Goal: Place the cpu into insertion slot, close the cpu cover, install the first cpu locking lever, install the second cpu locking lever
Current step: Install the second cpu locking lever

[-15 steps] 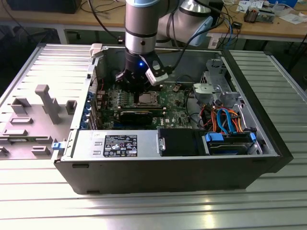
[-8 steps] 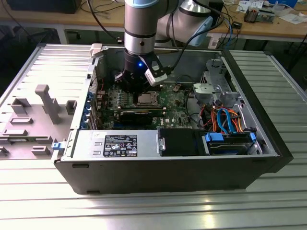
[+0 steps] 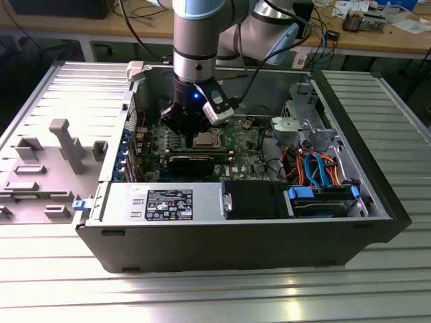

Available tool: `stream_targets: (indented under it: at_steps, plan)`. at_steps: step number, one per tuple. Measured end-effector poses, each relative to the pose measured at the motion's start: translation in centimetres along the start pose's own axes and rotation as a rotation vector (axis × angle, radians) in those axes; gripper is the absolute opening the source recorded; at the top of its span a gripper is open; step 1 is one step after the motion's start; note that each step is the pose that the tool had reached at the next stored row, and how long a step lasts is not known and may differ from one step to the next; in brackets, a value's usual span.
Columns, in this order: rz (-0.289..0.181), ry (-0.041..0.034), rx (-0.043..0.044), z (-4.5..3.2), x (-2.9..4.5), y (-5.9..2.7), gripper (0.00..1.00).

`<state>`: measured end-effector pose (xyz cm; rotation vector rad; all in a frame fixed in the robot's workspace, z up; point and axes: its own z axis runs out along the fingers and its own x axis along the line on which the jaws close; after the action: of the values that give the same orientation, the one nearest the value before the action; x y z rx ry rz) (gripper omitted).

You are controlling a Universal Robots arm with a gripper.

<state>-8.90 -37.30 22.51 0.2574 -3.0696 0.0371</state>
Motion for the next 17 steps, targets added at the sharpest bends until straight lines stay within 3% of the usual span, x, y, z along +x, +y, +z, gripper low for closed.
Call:
stream_targets:
  at_steps: [10,17]
  plan:
    - [-0.020,-0.0004,-0.0001,0.23,0.31,0.05,0.11]
    - [-0.038,-0.0019,-0.0050,0.49,0.41,0.08,0.11]
